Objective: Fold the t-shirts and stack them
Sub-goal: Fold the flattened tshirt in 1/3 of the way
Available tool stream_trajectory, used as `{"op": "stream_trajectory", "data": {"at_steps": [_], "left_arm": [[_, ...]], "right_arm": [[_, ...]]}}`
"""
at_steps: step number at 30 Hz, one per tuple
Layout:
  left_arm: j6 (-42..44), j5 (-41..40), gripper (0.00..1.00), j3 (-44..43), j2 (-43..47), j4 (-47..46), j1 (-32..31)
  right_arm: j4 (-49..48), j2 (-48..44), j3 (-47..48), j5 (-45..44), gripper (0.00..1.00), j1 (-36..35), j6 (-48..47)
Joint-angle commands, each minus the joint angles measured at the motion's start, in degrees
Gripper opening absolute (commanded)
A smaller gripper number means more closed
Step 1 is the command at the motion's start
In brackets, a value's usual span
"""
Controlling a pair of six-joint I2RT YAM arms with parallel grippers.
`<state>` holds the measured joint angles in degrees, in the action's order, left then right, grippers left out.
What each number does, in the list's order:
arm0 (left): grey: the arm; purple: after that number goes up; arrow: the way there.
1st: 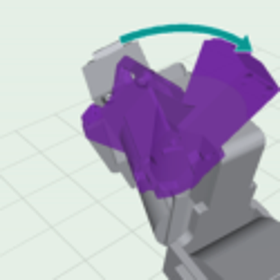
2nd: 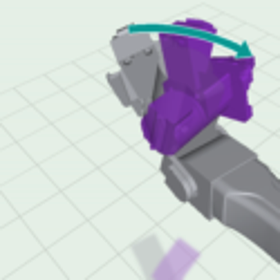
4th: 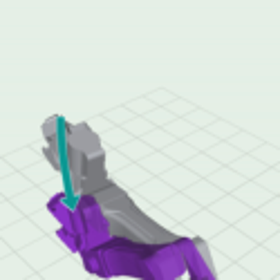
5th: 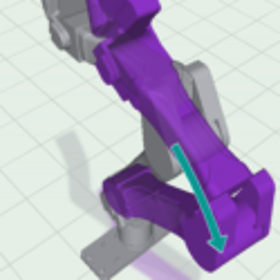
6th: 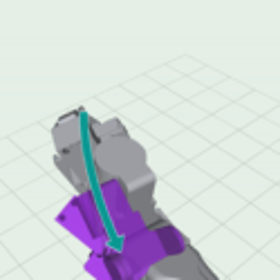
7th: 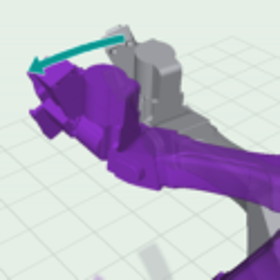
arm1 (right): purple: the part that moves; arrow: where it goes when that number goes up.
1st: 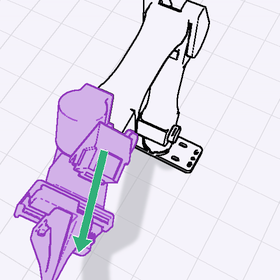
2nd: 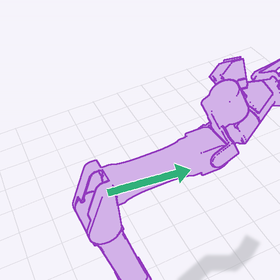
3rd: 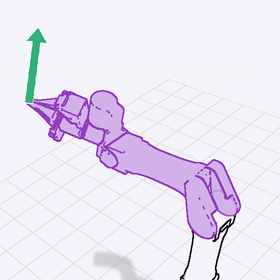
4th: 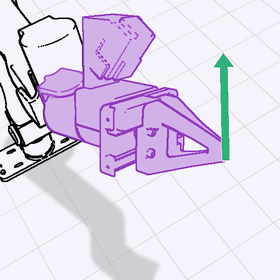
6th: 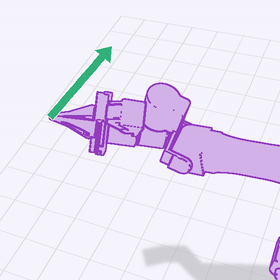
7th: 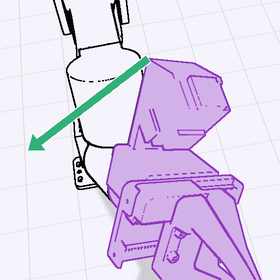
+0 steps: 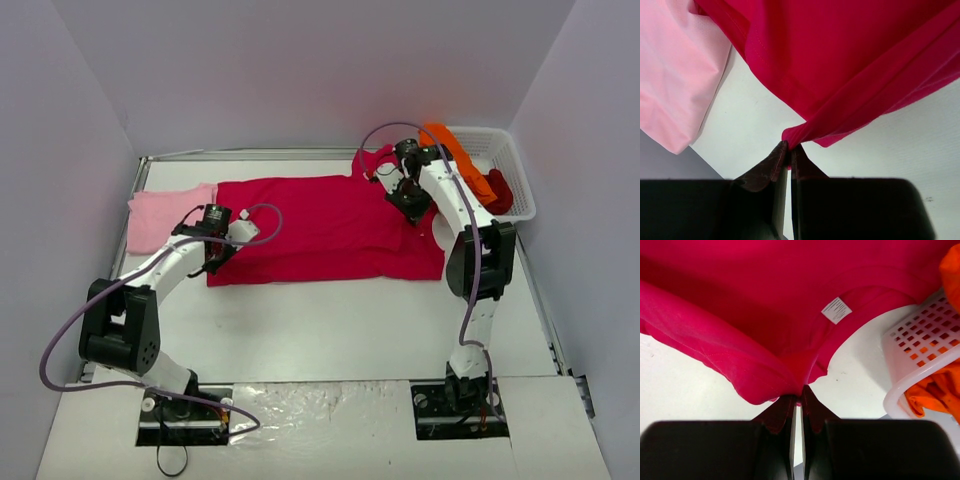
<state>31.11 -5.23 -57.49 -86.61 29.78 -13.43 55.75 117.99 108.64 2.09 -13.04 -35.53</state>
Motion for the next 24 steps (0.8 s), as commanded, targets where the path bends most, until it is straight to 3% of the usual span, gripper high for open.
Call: {"op": "stream_trajectory", "data": {"at_steps": [1, 24], "left_arm": [[0.53, -1.71, 0.02, -2.97, -1.19, -1.65, 0.42], [0.97, -6.54, 0.03, -6.58, -8.93, -6.49, 0.42]], "right_arm": [[1.38, 1.09, 3.42, -1.91, 0.00, 0.56, 1.34], [0.15, 9.88, 10.45, -4.02, 0.00, 0.65, 2.74]]}}
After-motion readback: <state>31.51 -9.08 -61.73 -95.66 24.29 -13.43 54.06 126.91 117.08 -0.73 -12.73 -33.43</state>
